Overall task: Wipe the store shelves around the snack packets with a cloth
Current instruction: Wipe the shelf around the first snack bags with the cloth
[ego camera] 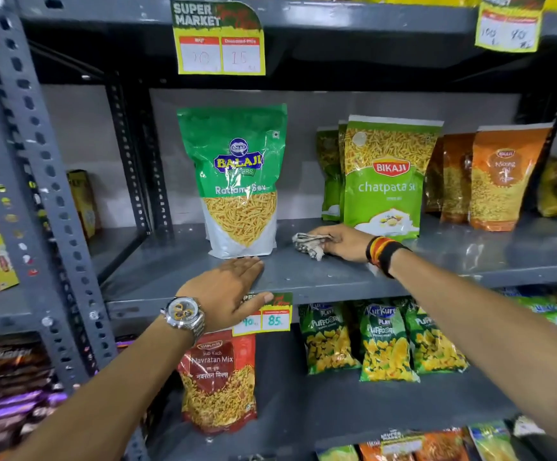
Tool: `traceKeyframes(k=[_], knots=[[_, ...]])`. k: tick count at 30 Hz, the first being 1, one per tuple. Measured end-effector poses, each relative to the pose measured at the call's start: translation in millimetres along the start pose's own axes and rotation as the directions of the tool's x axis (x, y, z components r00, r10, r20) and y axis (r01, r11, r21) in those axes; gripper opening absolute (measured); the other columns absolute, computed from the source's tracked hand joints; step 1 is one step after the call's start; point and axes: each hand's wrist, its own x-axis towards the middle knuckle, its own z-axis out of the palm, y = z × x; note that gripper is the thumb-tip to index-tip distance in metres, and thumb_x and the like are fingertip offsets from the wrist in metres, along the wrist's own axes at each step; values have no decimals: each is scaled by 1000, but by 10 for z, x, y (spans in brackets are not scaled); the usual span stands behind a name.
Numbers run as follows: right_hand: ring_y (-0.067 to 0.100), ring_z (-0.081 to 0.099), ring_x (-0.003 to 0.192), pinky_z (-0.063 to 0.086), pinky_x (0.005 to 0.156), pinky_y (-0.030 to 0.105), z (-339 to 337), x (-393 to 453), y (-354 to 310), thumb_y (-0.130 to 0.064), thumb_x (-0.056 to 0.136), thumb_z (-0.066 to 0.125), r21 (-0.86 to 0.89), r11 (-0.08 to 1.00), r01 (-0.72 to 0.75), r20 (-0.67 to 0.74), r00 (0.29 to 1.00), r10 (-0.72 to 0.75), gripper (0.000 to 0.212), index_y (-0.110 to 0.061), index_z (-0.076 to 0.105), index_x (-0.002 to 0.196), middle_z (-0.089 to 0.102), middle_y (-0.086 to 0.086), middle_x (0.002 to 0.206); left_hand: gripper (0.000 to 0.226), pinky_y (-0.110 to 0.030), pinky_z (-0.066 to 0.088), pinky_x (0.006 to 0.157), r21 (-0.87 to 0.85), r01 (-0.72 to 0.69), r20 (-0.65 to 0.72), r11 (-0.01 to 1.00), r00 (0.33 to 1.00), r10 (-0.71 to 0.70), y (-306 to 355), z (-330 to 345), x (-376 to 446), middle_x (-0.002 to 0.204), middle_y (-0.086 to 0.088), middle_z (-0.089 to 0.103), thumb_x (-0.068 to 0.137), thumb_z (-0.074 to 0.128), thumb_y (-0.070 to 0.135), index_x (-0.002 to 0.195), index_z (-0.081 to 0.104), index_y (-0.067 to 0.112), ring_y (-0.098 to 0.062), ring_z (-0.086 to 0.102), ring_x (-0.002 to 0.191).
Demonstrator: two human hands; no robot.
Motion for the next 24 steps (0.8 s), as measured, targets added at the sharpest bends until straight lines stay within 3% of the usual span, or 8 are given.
traceKeyframes(k=[3,5,8,10,12,15,18,24], knots=[[-1,57,106,39,91,12,-36,-498,-170,-5,98,46,25,1000,5,94,996,-7,39,-20,52,134,61,-10,122,87,-37,23,121,5,-19,0,1000,1000,19,-30,10,15,162,-10,33,96,15,72,157,29,12,-24,30,149],[-12,57,72,45,71,9,-191,-874,-223,-7,99,44,33,999,21,231,973,-28,42,-32,51,132,62,-33,97,85,-36,21,121,10,-31,5,999,1000,31,-33,14,23,162,-10,34,97,17,71,157,29,11,-24,30,149],[-3,44,37,38,44,9,-628,-1090,-123,-3,99,42,1,997,-75,219,973,73,48,-36,49,132,59,-22,62,87,-38,26,120,17,-32,17,999,999,32,-8,-23,3,159,-12,39,95,15,71,155,34,10,-27,36,147],[-10,59,64,48,65,8,-897,-1064,31,-2,99,43,-35,993,-116,95,988,119,45,-27,45,137,71,-17,92,86,-40,31,117,29,-23,16,999,1000,23,41,-66,-9,155,-14,44,95,17,70,152,38,8,-30,41,143],[1,62,103,48,91,18,-1014,-999,158,-4,100,43,-53,988,-145,-12,989,145,45,-22,43,141,52,-3,141,85,-41,34,115,54,-15,19,998,1000,14,154,-113,14,153,-15,47,96,21,69,151,40,7,-31,44,141],[-16,62,79,44,66,2,-938,-869,329,1,98,44,-94,991,-97,-58,994,92,44,-13,46,139,47,-1,135,90,-42,36,116,68,-8,21,998,1000,7,426,-133,182,155,-13,46,93,24,74,153,38,9,-30,44,142],[24,56,122,39,88,17,-814,-704,560,5,93,49,-110,993,-31,-73,997,23,40,-7,57,130,57,13,136,95,-41,32,118,57,4,26,998,1000,-5,728,-142,449,156,-14,44,90,27,78,153,36,8,-30,42,143],[30,61,115,46,103,42,-658,-495,1004,2,87,57,-87,995,43,-112,992,-52,36,-13,68,118,67,13,122,104,-39,30,120,100,73,57,992,995,-79,977,2,799,159,-10,40,86,18,87,155,33,11,-28,40,144]])
